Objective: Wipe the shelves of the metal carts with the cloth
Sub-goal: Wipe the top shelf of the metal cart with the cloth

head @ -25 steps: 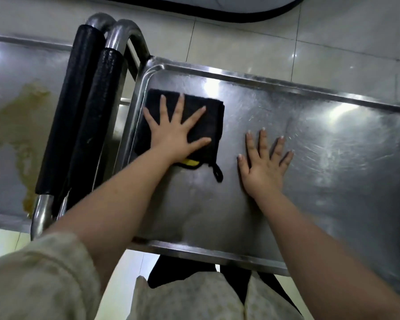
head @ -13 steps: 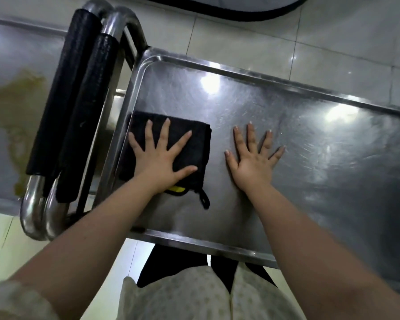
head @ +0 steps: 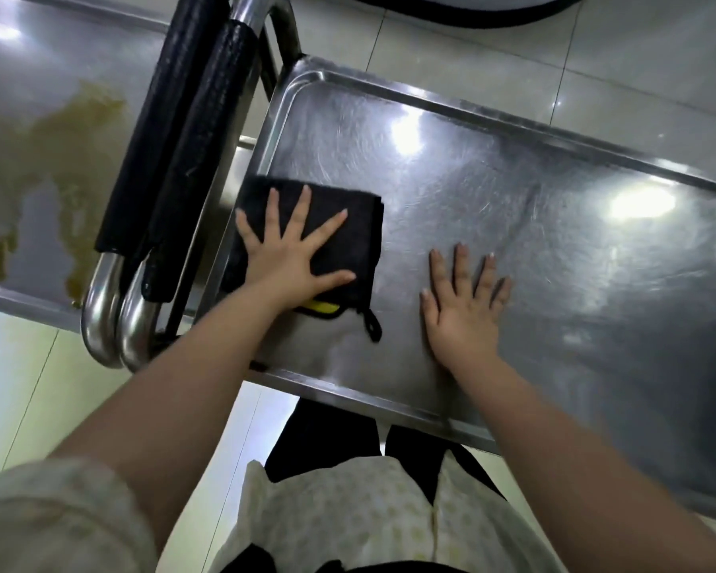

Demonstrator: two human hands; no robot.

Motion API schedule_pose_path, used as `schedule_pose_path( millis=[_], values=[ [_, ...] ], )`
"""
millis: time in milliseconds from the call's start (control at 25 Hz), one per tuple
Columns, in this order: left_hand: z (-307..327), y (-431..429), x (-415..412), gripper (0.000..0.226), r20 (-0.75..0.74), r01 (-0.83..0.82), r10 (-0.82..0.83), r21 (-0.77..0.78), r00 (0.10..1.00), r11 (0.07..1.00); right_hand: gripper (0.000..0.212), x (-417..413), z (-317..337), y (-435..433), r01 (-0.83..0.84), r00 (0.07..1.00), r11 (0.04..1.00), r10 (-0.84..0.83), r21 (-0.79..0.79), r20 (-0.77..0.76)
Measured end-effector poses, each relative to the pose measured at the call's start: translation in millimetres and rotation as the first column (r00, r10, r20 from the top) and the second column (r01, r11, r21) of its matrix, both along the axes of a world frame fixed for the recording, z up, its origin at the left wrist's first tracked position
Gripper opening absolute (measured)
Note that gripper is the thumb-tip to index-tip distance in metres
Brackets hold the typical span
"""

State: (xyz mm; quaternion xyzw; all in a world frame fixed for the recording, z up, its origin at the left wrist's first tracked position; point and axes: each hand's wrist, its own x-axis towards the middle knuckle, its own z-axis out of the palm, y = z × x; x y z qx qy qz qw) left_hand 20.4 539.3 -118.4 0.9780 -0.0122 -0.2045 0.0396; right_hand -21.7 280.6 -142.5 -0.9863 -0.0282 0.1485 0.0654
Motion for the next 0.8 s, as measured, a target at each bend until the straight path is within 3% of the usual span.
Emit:
schedule_pose_path(
  millis=[160,440,640,800],
  values=[
    [1.2,-8.1,29.1,0.090,-0.021,0.007,-0.006,0.027,1.000,1.000,0.060,-24.9,-5.8,9.5,0.046,0.998,0.998,-0.048,-0.049,-0.027],
    [-5.4,23.4,-106.4,0.088,0.069,0.131,-0.136,0.076,0.988,0.989,0.060,-24.1,-2.3,8.6,0.057,0.998,0.998,-0.058,-0.034,-0.026],
    [-4.0,19.4,-130.1,0.091,0.039,0.049,-0.053,0.084,0.998,0.995,0.059,-20.8,9.4,0.1,-0.014,0.997,1.000,0.012,-0.017,-0.072],
    [-4.2,-13.2,-126.8,0.096,0.035,0.027,-0.027,0.019,0.999,0.999,0.060,-22.9,11.1,-74.0,0.000,0.996,0.996,-0.008,-0.091,-0.083]
  ],
)
